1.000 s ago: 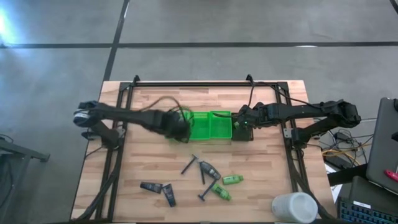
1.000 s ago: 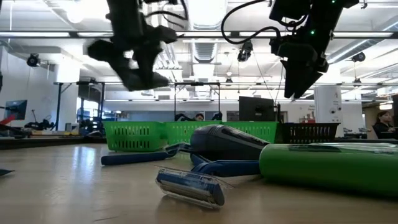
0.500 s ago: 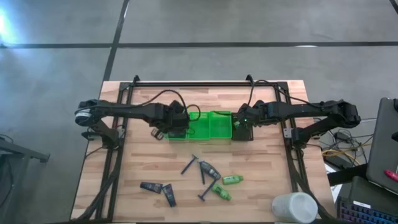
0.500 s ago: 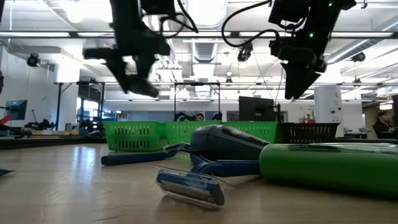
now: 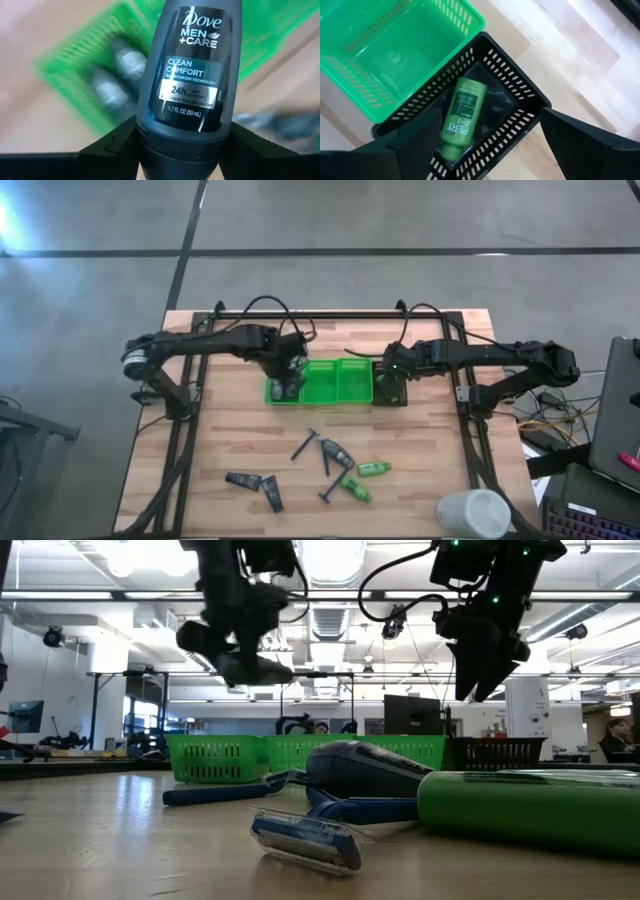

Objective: Pick & Place Travel size toiletries
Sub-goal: Put the deodorant into the left green bin

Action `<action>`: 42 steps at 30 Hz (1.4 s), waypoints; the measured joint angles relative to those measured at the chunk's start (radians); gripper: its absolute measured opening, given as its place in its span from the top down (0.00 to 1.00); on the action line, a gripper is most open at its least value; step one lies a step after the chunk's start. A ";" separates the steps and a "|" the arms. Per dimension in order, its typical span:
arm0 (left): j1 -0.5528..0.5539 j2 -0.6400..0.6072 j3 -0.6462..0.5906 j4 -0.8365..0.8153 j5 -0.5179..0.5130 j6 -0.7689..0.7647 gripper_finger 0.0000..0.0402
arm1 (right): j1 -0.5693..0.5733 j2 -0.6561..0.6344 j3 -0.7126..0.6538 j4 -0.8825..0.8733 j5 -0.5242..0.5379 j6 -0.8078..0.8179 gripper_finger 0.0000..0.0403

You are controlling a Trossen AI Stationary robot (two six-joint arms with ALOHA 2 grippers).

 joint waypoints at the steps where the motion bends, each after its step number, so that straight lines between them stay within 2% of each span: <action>1: -0.014 0.000 -0.011 0.060 0.001 -0.064 0.48 | 0.000 0.000 0.000 0.000 0.000 0.012 0.19; 3: -0.034 0.000 -0.041 0.132 -0.029 -0.127 0.48 | 0.000 0.000 0.000 0.003 0.000 0.029 0.20; 7: -0.031 -0.002 -0.135 0.127 -0.039 -0.245 0.48 | 0.000 0.000 0.000 0.005 0.000 0.057 0.21; 13: -0.023 -0.050 -0.296 0.324 -0.026 -0.449 0.48 | 0.000 0.000 0.000 0.004 0.000 0.089 0.21; 16: -0.015 -0.079 -0.344 0.358 -0.026 -0.540 0.47 | 0.000 0.000 0.000 0.004 0.000 0.097 0.19; 23: -0.003 -0.100 -0.376 0.391 -0.037 -0.572 0.38 | 0.000 0.000 0.000 0.005 0.003 0.097 0.14; 27: 0.014 -0.101 -0.369 0.391 -0.041 -0.557 0.37 | 0.000 0.000 0.000 0.007 0.007 0.097 0.13; 33: -0.005 -0.197 -0.316 0.356 0.012 -0.423 0.37 | 0.000 0.000 0.000 0.007 -0.016 0.095 0.16; 35: -0.022 -0.227 -0.298 0.328 0.014 -0.310 0.37 | -0.001 0.000 0.000 0.010 -0.047 0.079 0.16; 37: -0.042 -0.248 -0.291 0.325 0.036 -0.108 0.37 | 0.002 0.001 0.000 0.033 -0.113 0.062 0.17; 40: -0.117 -0.272 -0.291 0.337 0.104 0.279 0.37 | 0.025 0.019 0.000 0.126 -0.293 0.013 0.15; 42: -0.190 -0.268 -0.292 0.370 0.102 0.460 0.37 | 0.050 0.042 0.003 0.158 -0.342 0.011 0.14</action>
